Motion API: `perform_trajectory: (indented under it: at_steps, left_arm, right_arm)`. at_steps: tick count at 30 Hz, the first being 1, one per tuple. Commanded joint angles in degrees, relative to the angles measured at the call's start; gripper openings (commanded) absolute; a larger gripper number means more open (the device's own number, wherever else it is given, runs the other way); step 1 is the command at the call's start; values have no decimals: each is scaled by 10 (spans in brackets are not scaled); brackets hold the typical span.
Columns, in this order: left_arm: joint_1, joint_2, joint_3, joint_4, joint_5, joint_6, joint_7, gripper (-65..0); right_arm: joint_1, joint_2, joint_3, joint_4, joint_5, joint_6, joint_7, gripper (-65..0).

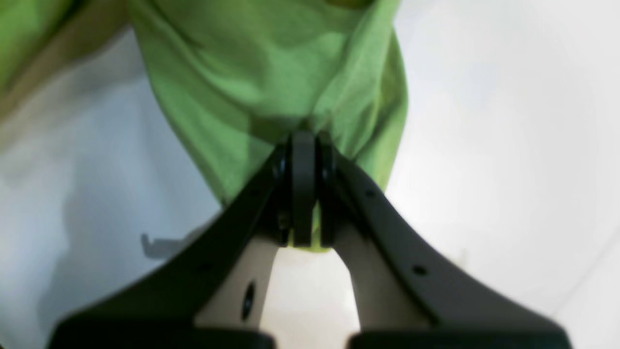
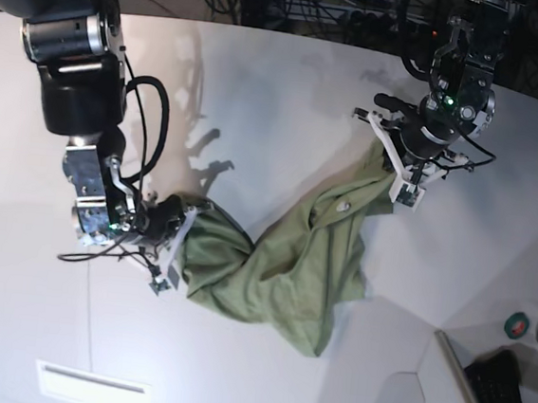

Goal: Layout the t-shirt on the table in an organized manner, then fold the t-shirt properly
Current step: 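Drag the shirt across the table with the right gripper to spread it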

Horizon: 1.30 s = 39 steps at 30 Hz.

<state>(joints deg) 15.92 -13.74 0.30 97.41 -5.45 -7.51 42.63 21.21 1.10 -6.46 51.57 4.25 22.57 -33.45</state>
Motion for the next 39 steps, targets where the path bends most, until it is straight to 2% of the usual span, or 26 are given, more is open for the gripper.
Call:
perform_trajectory:
  at_steps: [1, 4, 8, 10, 15, 19, 23, 26, 27, 29, 31, 34, 37, 39]
  left_arm:
    - [-12, -6, -16, 13, 2, 3, -11, -650]
    - [-37, -3, -58, 14, -1, 3, -8, -650]
    - [-103, -6, -72, 35, -1, 3, -7, -650]
    - [-146, -6, -70, 45, 0, 3, 3, -650]
    - [-263, -2, -66, 32, -2, 3, 95, -650]
    - [-229, -2, -67, 26, -1, 3, 93, -650]
    - [-155, -2, -70, 28, 1, 3, 78, -650]
    - [-94, -2, -69, 24, 2, 3, 34, -650]
    - [-75, -2, -70, 20, 2, 3, 20, -650]
    - [-45, -2, -71, 13, 2, 3, -6, -650]
    - [-21, -2, -72, 11, 2, 3, -19, -650]
    - [12, -2, -68, 11, -1, 3, -20, -650]
    - [36, -2, -71, 11, 1, 3, -21, -650]
    - [47, -2, -71, 11, 0, 3, -21, -650]
  right_arm:
    - [3, 18, 15, 57, 6, 2, -1, -650]
    - [-48, 40, 52, 208, 5, 2, -40, -650]
    - [-80, 79, 78, 345, 5, 2, -91, -650]
    - [-80, 95, 80, 373, 4, 2, -110, -650]
    - [-83, 147, 80, 366, 4, -3, -143, -650]
    - [-150, 163, 91, 368, 4, -3, -165, -650]
    - [-205, 141, 127, 372, 4, -3, -175, -650]
    - [-237, 141, 140, 410, 4, 2, -197, -401]
    - [-256, 142, 141, 447, 4, 2, -197, -368]
    - [-287, 143, 137, 527, 4, 2, -184, -363]
    - [-294, 153, 109, 583, 4, 2, -171, -360]
    - [-268, 178, 25, 604, 5, 2, -146, -360]
    - [-203, 174, -69, 555, 5, 2, -114, -359]
    - [-135, 149, -130, 481, 5, 2, -104, -359]
